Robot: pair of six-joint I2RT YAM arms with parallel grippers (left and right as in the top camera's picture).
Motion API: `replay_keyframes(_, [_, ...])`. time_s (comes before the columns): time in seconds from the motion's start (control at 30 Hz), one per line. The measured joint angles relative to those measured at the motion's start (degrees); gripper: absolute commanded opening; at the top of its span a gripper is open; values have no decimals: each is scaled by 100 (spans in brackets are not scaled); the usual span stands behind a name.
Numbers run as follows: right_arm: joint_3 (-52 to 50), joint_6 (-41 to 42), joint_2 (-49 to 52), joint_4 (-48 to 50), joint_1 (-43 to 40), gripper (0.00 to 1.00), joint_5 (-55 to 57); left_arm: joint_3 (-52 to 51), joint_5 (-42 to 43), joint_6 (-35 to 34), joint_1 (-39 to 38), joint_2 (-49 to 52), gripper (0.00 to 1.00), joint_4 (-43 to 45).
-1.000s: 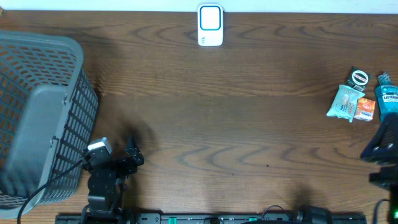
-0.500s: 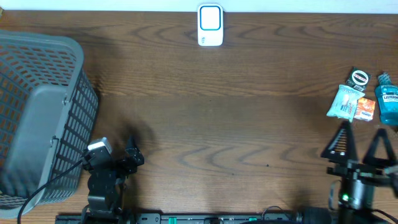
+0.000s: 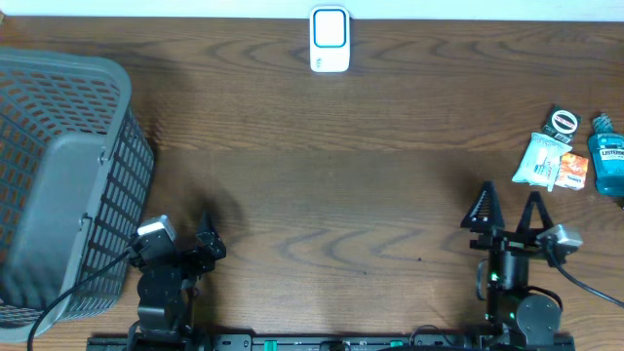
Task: Scan the item barcode
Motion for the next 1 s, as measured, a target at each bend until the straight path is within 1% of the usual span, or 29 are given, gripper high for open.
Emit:
replay_keyframes(0.2, [-162, -28, -7, -332, 68, 99, 68, 0, 0, -2, 0, 0, 98, 2])
replay_keyframes(0.33, [-168, -52, -24, -1207, 116, 99, 133, 0, 0, -2, 0, 0, 98, 2])
replay_keyframes(0.37, [-173, -55, 2, -1283, 120, 99, 127, 0, 2, -2, 0, 0, 98, 0])
replay_keyframes(1.0, [-173, -70, -15, -1285, 146, 99, 133, 0, 0, -2, 0, 0, 98, 0])
